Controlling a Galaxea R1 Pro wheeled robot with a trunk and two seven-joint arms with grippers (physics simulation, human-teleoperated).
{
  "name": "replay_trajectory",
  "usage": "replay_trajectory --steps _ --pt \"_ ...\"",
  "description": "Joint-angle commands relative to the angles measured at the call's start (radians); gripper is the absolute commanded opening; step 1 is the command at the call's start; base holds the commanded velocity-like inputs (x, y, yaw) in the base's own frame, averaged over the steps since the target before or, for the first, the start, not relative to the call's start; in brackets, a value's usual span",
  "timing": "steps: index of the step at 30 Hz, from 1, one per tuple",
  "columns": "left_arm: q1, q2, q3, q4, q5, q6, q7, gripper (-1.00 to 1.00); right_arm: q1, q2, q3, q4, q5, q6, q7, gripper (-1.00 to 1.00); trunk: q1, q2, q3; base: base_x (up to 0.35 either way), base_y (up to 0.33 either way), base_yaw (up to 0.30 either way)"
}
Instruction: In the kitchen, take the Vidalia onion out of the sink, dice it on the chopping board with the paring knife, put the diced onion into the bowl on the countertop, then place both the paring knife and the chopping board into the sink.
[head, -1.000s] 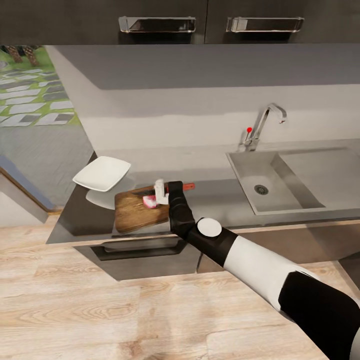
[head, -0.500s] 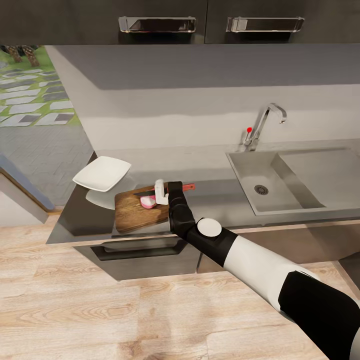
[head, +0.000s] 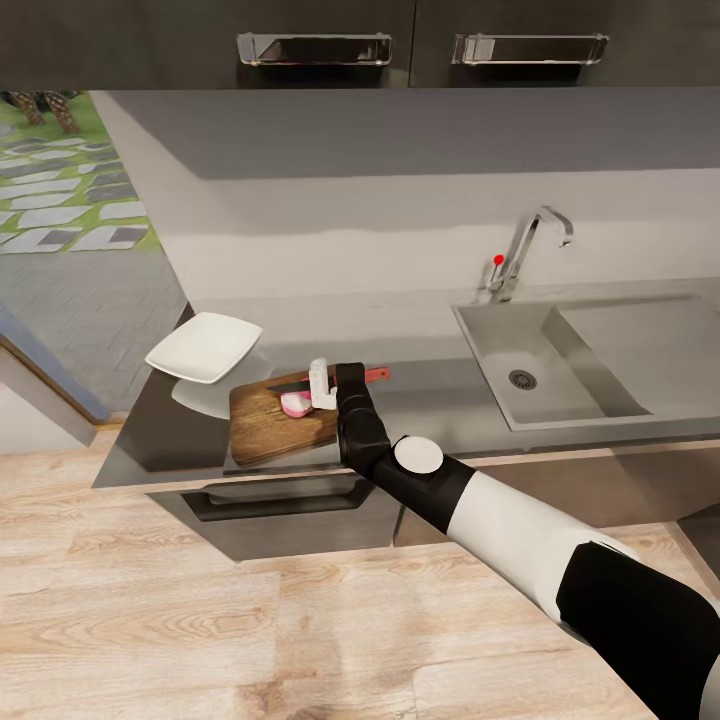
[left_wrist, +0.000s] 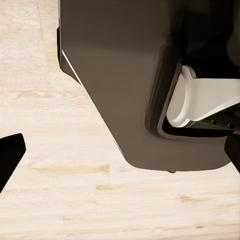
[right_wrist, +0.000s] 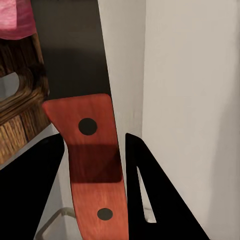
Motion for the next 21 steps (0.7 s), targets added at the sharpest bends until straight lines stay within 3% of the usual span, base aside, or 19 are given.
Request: replay_trajectory --steps 1,21 --pt "-0.002 0.0 -0.006 0.005 0.01 -0.007 -0.006 1.0 -0.001 0.0 0.003 -0.001 0.011 0.006 0.01 -1.0 0.001 -0.002 -0.002 0.0 0.0 0.0" --pt "-0.002 0.0 -0.006 0.005 0.01 -0.007 -0.006 1.0 -0.001 0.003 0.027 0.054 0.011 0.003 0.013 -1.0 0.001 -0.002 -0.002 0.0 0.0 0.0"
